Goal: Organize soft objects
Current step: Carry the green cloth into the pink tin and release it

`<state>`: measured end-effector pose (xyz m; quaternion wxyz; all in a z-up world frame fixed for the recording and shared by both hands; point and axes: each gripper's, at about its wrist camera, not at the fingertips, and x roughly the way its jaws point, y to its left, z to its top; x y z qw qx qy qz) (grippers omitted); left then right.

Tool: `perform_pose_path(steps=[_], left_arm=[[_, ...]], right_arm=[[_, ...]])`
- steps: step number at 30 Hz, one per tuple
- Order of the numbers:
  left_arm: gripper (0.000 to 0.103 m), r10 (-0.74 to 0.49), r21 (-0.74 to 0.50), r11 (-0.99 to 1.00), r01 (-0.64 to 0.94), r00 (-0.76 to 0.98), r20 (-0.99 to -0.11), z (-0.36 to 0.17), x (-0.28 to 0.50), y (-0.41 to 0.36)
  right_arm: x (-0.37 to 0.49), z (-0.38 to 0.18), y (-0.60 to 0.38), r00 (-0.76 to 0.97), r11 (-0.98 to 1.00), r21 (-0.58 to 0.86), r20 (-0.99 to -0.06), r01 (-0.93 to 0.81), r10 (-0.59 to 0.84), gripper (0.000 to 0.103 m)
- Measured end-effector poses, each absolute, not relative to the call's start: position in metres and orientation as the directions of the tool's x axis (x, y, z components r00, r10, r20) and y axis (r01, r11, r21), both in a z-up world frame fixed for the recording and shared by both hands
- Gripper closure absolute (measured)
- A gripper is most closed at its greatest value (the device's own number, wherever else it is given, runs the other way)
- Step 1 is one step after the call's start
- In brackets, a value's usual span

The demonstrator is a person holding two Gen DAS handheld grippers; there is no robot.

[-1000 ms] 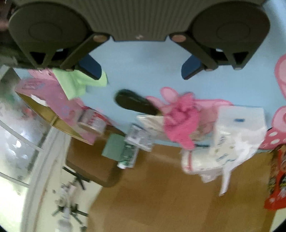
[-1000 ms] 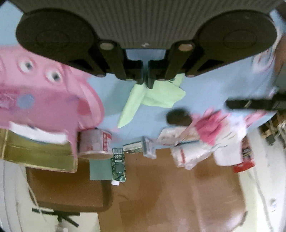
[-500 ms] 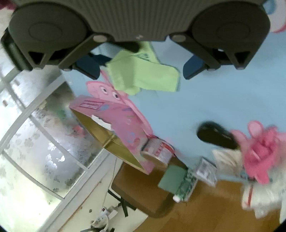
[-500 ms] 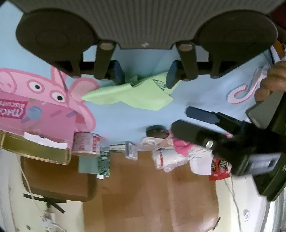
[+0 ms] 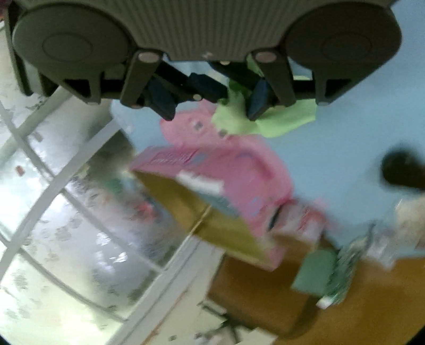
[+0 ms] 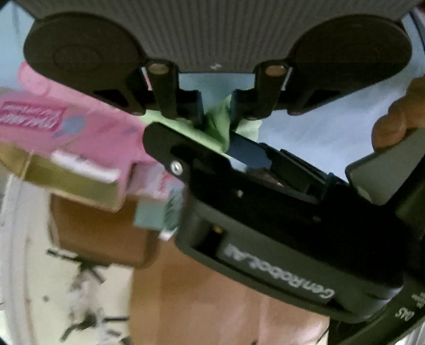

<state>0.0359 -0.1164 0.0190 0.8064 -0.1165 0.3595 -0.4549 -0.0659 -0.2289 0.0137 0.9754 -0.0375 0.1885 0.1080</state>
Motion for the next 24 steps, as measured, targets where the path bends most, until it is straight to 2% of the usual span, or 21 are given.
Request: perform_pose_path(steps=[7, 9, 10, 12, 13, 14, 15, 17, 20, 24], left_arm=[[0.041, -0.868, -0.42, 0.468, 0.777, 0.317, -0.382, 0.081, 0.059, -0.186], [0.034, -0.881, -0.417, 0.443, 0.794, 0.298, -0.368, 0.088, 0.07, -0.208], [0.031, -0.881, -0.406, 0.441, 0.8, 0.3, -0.365, 0.089, 0.077, -0.222], [0.018, -0.856, -0.372, 0.485, 0.792, 0.343, -0.386, 0.085, 0.087, -0.24], [0.018, -0.832, -0.354, 0.526, 0.773, 0.38, -0.405, 0.082, 0.095, -0.248], [0.018, -0.811, -0.349, 0.558, 0.753, 0.407, -0.42, 0.079, 0.101, -0.252], [0.018, -0.795, -0.364, 0.586, 0.724, 0.427, -0.431, 0.075, 0.108, -0.25], [0.018, -0.802, -0.421, 0.586, 0.692, 0.422, -0.423, 0.068, 0.115, -0.236], [0.018, -0.792, -0.419, 0.605, 0.677, 0.457, -0.405, 0.063, 0.113, -0.206], [0.018, -0.761, -0.423, 0.649, 0.633, 0.519, -0.39, 0.05, 0.103, -0.148]], right_arm=[[-0.047, 0.058, -0.279, 0.976, 0.987, -0.147, -0.213, -0.066, 0.034, 0.084], [-0.036, 0.067, -0.298, 0.979, 0.99, -0.138, -0.202, -0.031, 0.002, 0.084], [-0.03, 0.069, -0.308, 0.978, 0.992, -0.122, -0.207, -0.017, -0.009, 0.084], [-0.011, 0.07, -0.333, 0.969, 0.998, -0.056, -0.247, 0.006, -0.02, 0.078], [0.001, 0.067, -0.348, 0.958, 0.999, -0.018, -0.285, 0.037, -0.041, 0.074], [0.01, 0.063, -0.362, 0.943, 0.996, 0.008, -0.324, 0.085, -0.078, 0.06], [0.018, 0.059, -0.373, 0.924, 0.991, 0.023, -0.366, 0.129, -0.111, 0.053], [0.021, 0.052, -0.397, 0.896, 0.978, 0.073, -0.418, 0.196, -0.148, 0.052], [0.007, 0.046, -0.416, 0.897, 0.953, 0.139, -0.395, 0.27, -0.197, 0.044], [-0.004, 0.04, -0.43, 0.89, 0.902, 0.24, -0.381, 0.358, -0.252, 0.044]])
